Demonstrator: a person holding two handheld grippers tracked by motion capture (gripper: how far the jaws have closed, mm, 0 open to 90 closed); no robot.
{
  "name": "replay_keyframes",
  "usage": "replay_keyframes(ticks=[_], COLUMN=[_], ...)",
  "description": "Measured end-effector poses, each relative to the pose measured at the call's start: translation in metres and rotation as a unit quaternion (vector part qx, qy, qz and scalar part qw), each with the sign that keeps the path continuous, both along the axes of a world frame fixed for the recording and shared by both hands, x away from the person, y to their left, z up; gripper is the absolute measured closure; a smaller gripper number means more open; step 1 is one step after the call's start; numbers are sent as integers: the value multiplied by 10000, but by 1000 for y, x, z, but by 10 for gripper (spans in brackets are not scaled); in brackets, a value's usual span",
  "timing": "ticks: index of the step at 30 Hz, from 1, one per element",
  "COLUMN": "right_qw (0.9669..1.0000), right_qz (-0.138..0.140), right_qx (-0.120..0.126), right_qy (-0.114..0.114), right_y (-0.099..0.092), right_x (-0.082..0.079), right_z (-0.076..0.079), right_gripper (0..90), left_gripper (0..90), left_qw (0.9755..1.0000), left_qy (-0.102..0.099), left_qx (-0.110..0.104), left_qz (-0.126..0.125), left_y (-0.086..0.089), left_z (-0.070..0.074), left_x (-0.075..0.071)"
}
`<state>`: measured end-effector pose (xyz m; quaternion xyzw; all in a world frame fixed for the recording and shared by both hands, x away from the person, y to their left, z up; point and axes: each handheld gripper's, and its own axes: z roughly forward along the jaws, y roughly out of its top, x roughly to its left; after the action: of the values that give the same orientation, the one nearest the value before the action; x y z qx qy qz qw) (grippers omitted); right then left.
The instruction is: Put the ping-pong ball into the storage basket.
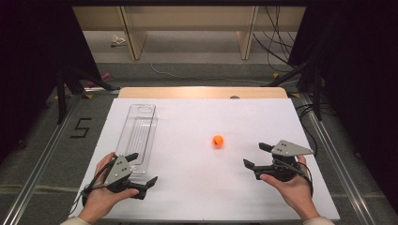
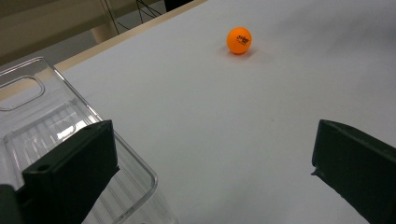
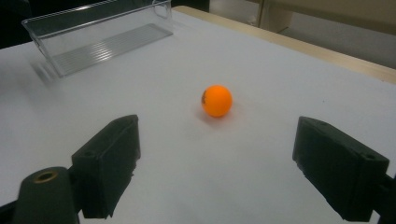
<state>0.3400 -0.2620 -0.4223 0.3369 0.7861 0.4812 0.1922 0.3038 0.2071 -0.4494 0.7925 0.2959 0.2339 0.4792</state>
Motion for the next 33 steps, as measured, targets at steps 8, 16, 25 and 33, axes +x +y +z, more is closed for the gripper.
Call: replay_keyframes(ticks=[8, 16, 25, 33], right_qw=[10000, 10000, 10000, 10000], right_qz=[-4, -33, -29, -40], right_qx=[-2, -9, -53, -75], right_qy=[2, -17, -9, -24], right_y=[2, 5, 8, 10], right_x=[2, 6, 9, 10], right_z=[0, -1, -2, -2], right_gripper=[159, 159, 159, 159], left_gripper=[0, 0, 0, 0], left_qw=[10000, 10000, 10000, 9999], left_qy=[-17, -33, -66, -93], left_qx=[-17, -1, 51, 38], left_qz=[-5, -42, -31, -51], left_y=[0, -1, 1, 0], left_z=[1, 1, 0, 0], left_x=[0, 0, 3, 5])
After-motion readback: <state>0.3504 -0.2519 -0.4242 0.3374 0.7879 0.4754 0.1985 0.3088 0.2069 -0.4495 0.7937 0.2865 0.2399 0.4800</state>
